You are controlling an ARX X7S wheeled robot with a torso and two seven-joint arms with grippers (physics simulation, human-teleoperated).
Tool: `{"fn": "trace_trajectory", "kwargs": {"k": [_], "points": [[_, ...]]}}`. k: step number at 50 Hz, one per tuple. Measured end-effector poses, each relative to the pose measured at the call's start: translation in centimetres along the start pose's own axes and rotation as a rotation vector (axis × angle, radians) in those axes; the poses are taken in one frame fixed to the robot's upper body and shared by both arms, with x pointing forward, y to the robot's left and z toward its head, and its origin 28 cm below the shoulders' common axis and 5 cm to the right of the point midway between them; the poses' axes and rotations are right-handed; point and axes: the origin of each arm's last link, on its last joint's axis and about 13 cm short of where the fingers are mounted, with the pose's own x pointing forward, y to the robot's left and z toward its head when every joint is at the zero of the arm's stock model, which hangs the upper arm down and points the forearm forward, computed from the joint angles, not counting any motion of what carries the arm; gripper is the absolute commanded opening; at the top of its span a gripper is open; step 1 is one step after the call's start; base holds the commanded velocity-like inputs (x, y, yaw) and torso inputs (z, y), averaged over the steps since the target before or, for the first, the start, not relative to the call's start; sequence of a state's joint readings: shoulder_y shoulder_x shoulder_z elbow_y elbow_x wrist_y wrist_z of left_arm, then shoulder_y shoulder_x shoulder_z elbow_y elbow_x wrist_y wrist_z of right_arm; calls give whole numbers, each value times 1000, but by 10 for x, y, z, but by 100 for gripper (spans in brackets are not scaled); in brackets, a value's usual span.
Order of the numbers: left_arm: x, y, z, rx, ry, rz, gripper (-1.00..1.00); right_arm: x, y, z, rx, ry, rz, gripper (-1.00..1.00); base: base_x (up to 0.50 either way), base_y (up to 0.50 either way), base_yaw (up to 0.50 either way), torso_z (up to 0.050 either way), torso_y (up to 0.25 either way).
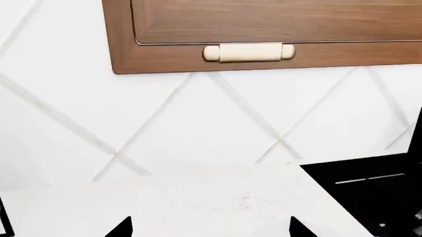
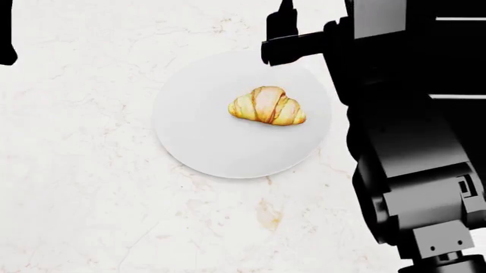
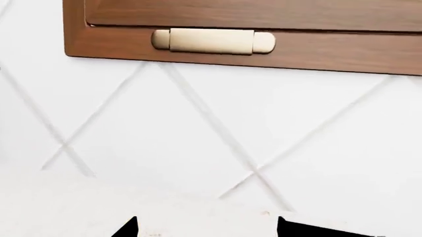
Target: Place the pastries on the plates.
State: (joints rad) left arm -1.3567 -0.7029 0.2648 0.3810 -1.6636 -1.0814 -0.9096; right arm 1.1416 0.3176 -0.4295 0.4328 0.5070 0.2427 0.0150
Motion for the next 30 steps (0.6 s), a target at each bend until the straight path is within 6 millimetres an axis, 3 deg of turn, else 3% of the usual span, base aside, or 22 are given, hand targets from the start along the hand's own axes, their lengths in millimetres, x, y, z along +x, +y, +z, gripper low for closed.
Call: {"fn": "trace_trajectory", "kwargs": {"k": [12,24,25,27,30], "points": [[18,-5,43,15,-105,4,100,1,-1,0,-43,-59,-6,100,0,0,0,0,0],[27,-8,72,21,-161,-2,100,1,-1,0,-86,-97,-16,100,0,0,0,0,0],[28,-8,74,21,-164,-2,100,1,-4,4,-73,-102,-28,100,0,0,0,0,0],[29,-9,77,22,-170,0,100,5,-14,34,-90,-156,-40,100,0,0,0,5,15],[32,-8,82,21,-180,2,100,10,-29,110,-166,-255,-7,100,0,0,0,0,7]]}}
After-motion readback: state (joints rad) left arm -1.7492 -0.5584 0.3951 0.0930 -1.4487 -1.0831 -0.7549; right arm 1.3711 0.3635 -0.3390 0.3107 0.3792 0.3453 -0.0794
